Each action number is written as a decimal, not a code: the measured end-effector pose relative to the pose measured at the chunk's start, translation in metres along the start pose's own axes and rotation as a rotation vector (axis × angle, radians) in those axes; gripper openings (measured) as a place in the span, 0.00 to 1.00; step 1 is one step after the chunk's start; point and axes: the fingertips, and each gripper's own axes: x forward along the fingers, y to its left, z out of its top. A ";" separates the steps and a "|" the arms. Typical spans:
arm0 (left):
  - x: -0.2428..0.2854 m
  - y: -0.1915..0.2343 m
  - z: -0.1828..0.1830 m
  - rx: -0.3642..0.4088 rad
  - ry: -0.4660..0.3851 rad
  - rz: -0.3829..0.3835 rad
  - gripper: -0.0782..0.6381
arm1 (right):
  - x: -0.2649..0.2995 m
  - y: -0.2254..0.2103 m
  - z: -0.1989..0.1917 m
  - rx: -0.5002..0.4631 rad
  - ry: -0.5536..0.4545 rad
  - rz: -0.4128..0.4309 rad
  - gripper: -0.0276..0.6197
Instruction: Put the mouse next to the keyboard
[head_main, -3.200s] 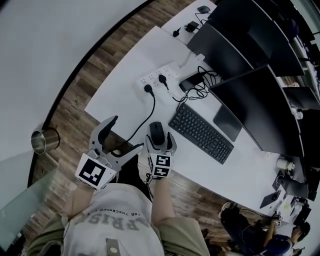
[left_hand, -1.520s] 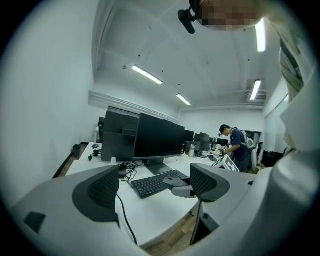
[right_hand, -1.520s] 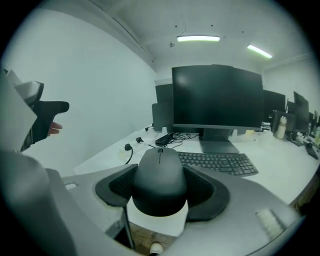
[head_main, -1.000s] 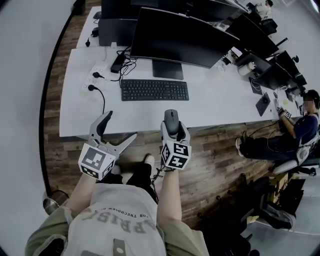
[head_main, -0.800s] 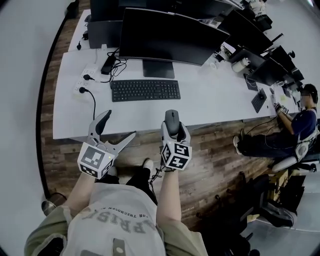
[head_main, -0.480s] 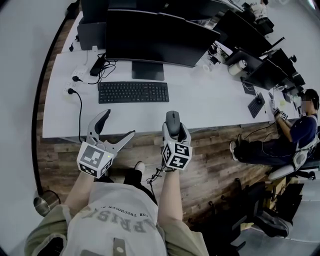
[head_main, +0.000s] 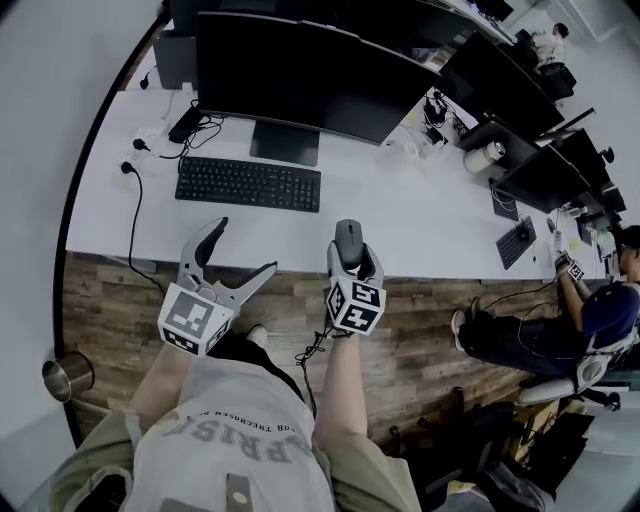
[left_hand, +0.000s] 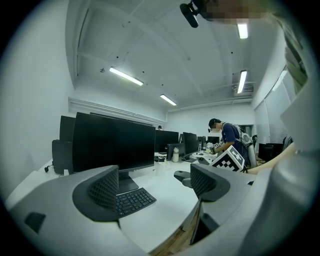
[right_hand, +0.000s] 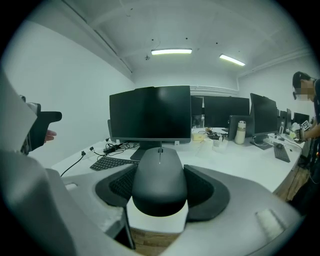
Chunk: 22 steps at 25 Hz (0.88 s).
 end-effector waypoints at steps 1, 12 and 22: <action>0.005 -0.003 0.000 -0.001 0.002 0.007 0.71 | 0.004 -0.006 0.000 0.001 0.001 0.004 0.49; 0.064 0.006 -0.001 -0.003 0.022 0.030 0.71 | 0.071 -0.042 -0.007 0.016 0.036 0.014 0.49; 0.106 0.022 0.014 0.002 -0.018 0.043 0.71 | 0.135 -0.061 -0.020 -0.004 0.096 0.017 0.49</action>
